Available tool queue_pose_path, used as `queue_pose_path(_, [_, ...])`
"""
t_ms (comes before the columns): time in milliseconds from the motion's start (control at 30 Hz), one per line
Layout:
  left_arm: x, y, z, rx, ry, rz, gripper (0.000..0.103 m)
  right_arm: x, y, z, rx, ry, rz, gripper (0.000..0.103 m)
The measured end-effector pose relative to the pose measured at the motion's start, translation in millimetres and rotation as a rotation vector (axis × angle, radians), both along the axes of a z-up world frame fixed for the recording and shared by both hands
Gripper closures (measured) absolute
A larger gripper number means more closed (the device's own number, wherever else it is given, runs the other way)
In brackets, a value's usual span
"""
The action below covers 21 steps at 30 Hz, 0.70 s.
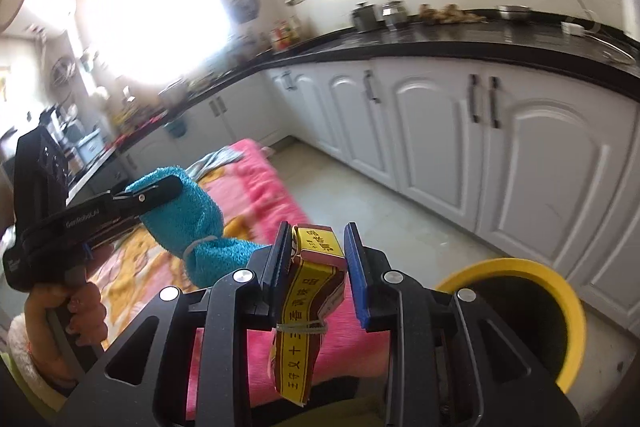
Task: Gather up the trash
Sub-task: 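Carry the blue cloth and yellow box over the yellow bin and open both tools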
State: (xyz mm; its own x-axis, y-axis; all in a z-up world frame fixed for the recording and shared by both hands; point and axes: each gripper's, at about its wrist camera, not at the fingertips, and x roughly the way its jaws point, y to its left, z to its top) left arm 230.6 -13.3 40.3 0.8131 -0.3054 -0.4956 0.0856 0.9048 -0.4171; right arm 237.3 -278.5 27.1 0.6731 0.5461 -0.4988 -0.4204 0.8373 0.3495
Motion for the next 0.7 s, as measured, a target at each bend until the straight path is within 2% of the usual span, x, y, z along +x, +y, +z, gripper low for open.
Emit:
queue_pose_path(167, [21, -56, -6, 0.028, 0.003, -0.086, 0.092, 8, -55, -8, 0.024, 0.022, -0.094, 0.077])
queue_pose_path(400, [36, -115, -20, 0.084, 0.017, -0.171, 0.092, 12, -103, -28, 0.041, 0.047, -0.19, 0.077])
queue_pose_path(667, [41, -145, -35, 0.118, 0.03, -0.225, 0.088, 13, -130, -47, 0.066, 0.077, -0.258, 0.075])
queue_pose_path(700, [41, -146, -37, 0.116, 0.033, -0.232, 0.084, 14, -130, -48, 0.069, 0.082, -0.262, 0.069])
